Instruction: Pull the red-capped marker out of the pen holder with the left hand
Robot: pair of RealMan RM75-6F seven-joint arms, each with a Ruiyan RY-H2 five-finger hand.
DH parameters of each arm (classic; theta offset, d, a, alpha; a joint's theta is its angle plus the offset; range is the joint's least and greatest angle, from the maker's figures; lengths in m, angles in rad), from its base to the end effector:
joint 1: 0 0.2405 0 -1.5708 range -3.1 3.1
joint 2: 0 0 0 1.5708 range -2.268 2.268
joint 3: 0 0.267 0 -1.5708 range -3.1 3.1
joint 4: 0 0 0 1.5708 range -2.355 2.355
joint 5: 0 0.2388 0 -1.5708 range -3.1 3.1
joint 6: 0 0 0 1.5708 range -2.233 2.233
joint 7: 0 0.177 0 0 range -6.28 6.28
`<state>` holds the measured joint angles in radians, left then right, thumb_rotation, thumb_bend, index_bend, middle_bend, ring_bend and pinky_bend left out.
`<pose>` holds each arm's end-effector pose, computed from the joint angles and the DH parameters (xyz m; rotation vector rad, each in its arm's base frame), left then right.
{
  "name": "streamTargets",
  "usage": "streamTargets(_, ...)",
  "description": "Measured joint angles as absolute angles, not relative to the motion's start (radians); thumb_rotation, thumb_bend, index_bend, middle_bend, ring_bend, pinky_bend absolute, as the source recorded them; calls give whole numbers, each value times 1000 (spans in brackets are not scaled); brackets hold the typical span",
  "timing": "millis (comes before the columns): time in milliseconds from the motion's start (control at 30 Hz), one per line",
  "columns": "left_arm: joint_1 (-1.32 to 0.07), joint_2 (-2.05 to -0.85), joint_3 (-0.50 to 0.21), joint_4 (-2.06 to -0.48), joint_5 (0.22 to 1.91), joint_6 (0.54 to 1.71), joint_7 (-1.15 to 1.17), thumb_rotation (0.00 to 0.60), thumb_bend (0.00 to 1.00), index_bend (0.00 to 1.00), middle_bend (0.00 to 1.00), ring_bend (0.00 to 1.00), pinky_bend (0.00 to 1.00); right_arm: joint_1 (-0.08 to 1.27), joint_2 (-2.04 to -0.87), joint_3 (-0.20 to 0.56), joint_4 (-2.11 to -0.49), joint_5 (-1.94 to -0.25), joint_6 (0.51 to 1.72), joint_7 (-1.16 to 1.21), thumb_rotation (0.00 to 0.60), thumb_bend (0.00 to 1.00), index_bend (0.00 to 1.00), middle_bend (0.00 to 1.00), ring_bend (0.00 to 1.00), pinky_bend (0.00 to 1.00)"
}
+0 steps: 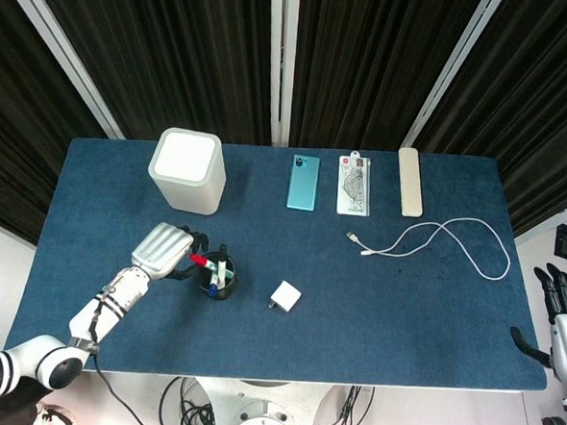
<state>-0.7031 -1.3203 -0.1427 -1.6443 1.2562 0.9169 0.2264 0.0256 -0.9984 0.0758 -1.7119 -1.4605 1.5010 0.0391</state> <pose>-0.1547 0.3695 -0.0049 -1.9719 -0.9127 -0.9373 -0.3344 -0.2027 0.1769 1.2919 -0.9330 0.8902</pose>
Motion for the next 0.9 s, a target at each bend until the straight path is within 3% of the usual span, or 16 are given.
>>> streamTargets(900, -712, -1360, -121, -1586, 1302, 958, 220, 600, 372, 546, 587, 559, 621, 33, -1005, 78, -1706, -1435, 1474, 35, 600, 199, 0, 0, 0, 0)
